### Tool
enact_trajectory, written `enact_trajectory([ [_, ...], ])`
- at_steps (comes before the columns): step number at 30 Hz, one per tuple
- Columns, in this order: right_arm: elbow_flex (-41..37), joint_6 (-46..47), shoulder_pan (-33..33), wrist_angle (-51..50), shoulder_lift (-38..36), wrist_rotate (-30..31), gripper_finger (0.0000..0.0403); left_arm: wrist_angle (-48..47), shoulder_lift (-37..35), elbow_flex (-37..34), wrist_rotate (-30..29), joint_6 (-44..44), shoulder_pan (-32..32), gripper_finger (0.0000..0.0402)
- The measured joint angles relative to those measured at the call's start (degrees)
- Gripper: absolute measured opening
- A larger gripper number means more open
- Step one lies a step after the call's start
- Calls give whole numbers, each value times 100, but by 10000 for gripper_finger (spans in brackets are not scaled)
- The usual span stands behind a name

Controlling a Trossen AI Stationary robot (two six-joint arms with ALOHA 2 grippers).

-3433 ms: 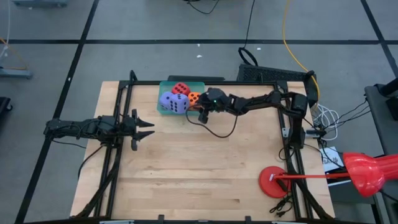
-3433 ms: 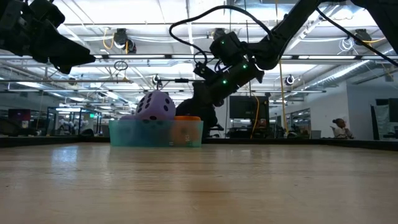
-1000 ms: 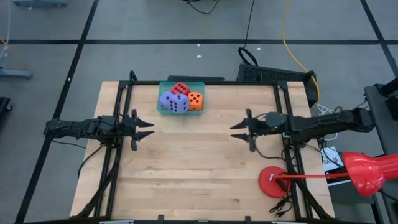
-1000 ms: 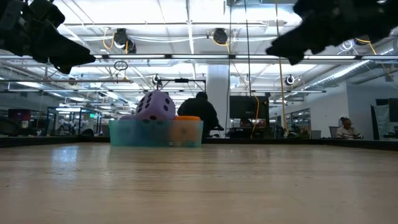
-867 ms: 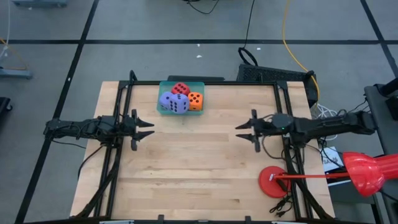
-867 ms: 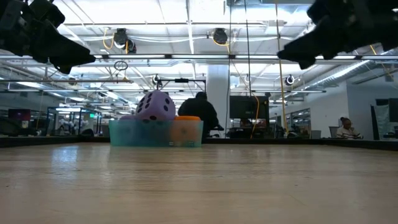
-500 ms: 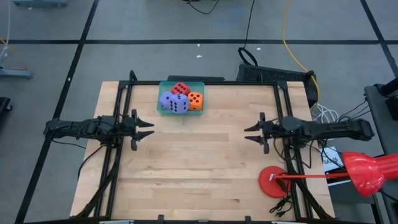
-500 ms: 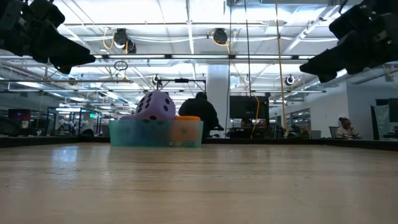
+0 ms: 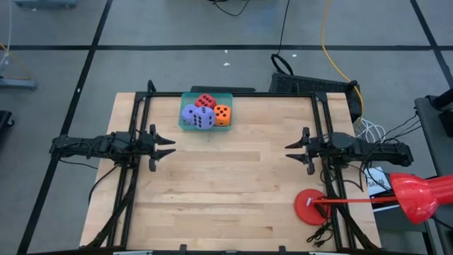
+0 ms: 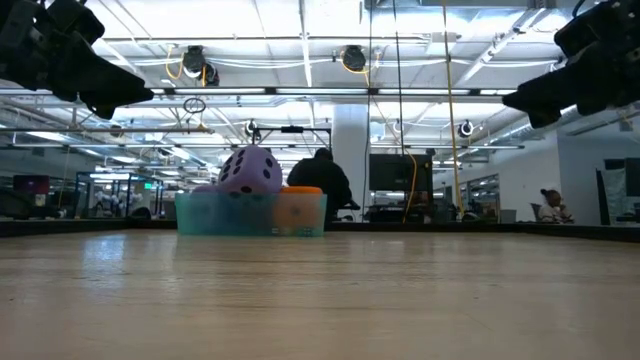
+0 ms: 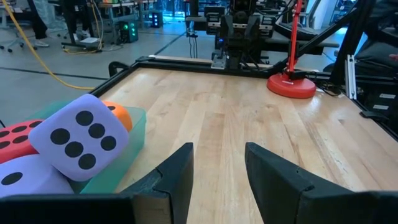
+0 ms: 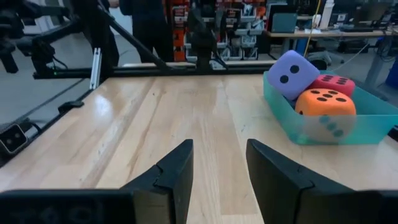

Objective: Pick & Place Dice
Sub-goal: Return to Home Position

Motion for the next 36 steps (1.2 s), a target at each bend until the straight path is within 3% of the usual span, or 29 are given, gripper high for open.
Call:
enact_trajectory([
  [5, -273, 217, 0, 84, -190, 1, 141, 0, 0, 0, -2, 0, 0, 152],
  [14, -951, 181, -4, 1566, -233, 2, 141, 2, 1, 0, -1, 0, 0, 152],
  [36, -975, 181, 0, 1546, -226, -1, 141, 0, -1, 0, -2, 0, 0, 152],
])
